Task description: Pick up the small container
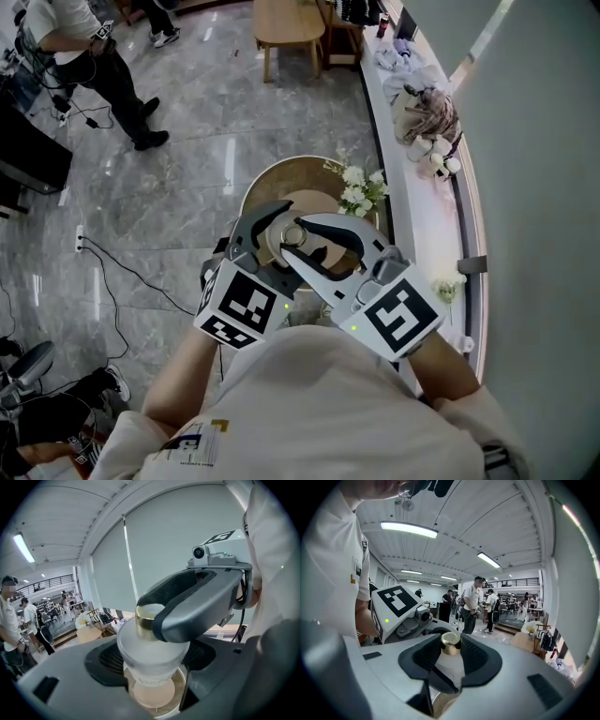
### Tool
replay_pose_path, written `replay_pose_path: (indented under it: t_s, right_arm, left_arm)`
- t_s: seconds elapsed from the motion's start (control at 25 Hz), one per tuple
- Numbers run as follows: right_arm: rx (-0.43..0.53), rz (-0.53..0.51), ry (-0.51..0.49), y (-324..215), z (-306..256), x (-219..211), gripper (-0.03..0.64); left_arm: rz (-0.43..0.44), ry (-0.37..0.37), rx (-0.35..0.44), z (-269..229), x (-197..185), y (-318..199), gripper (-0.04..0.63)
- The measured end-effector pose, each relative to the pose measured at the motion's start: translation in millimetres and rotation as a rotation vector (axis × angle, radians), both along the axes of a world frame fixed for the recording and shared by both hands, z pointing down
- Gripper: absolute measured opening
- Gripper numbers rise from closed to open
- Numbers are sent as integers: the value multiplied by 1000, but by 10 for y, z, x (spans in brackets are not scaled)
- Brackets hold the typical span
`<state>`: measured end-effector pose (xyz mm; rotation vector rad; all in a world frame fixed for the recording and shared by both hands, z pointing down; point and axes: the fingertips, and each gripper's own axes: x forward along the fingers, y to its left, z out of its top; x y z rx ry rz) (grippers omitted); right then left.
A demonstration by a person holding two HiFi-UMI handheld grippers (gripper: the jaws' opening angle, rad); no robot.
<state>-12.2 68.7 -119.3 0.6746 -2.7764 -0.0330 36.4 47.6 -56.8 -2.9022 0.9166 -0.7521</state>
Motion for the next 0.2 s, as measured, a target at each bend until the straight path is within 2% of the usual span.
replay_pose_path:
  t_s: [0.2]
  right_arm:
    - [-8,3,-5,31,-10,-17,126]
  left_arm:
    - [2,-1,-3,-6,-18,35,344]
